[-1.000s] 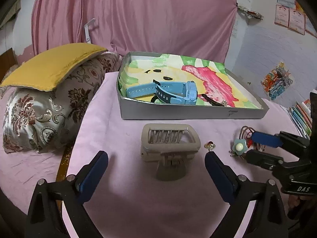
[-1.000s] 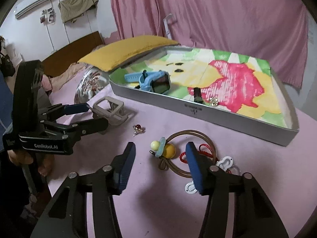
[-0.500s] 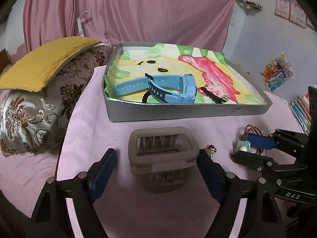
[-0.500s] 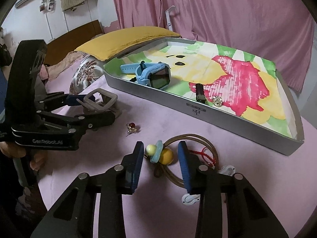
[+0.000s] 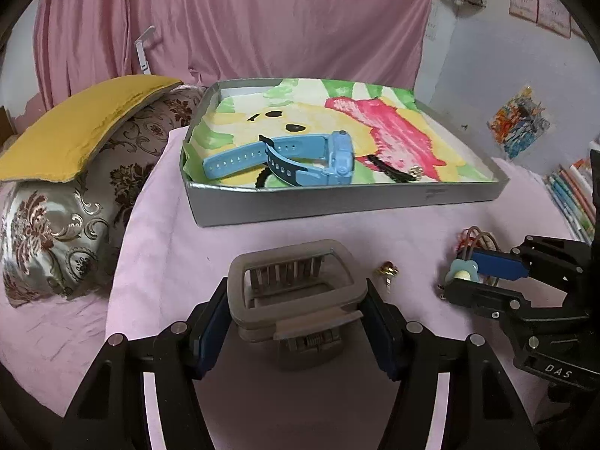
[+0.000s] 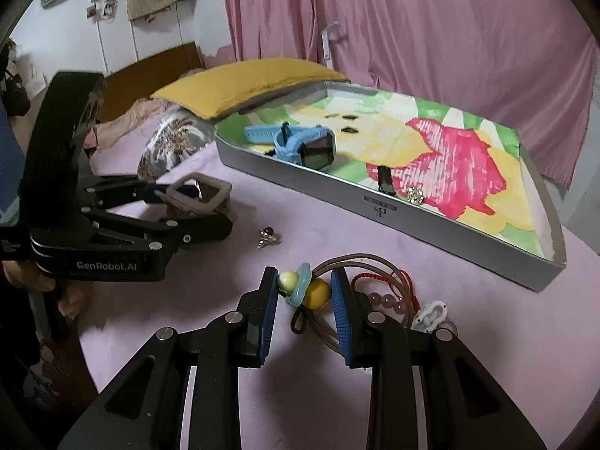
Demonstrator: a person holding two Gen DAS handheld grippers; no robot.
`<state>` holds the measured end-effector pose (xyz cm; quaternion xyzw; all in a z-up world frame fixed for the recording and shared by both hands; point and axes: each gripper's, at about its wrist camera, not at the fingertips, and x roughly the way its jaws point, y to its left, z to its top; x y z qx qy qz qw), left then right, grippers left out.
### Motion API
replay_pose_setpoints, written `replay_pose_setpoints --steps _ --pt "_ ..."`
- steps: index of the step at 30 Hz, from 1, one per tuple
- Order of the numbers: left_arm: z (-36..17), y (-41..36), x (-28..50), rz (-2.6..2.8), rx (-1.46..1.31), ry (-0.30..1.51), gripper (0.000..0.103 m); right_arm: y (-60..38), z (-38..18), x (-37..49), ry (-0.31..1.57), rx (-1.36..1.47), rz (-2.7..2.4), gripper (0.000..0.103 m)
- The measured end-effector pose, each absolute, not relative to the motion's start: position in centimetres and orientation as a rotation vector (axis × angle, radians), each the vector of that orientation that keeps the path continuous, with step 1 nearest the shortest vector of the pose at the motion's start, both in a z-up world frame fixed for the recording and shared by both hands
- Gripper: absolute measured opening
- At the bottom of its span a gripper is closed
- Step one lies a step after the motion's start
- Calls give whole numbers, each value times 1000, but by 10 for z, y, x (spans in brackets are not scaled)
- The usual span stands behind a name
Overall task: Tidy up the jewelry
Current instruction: 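Grasp the silver hair clip with left tool while right tool grasps bead keychain, then lower the silver clip into the tray with left tool while right tool releases keychain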
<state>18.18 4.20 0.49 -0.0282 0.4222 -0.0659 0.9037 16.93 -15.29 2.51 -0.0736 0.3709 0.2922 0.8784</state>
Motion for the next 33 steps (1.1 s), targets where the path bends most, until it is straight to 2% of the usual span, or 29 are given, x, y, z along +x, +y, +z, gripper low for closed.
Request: replay_pose_setpoints --steps 13,22,33 --pt "44 25 145 -210 -125 570 62 -189 68 143 498 -80 518 25" --pt "67 14 158 -154 -149 384 62 -199 92 153 333 -101 421 25" --pt "80 -6 213 -131 -127 352 62 -211 110 195 271 -105 335 25"
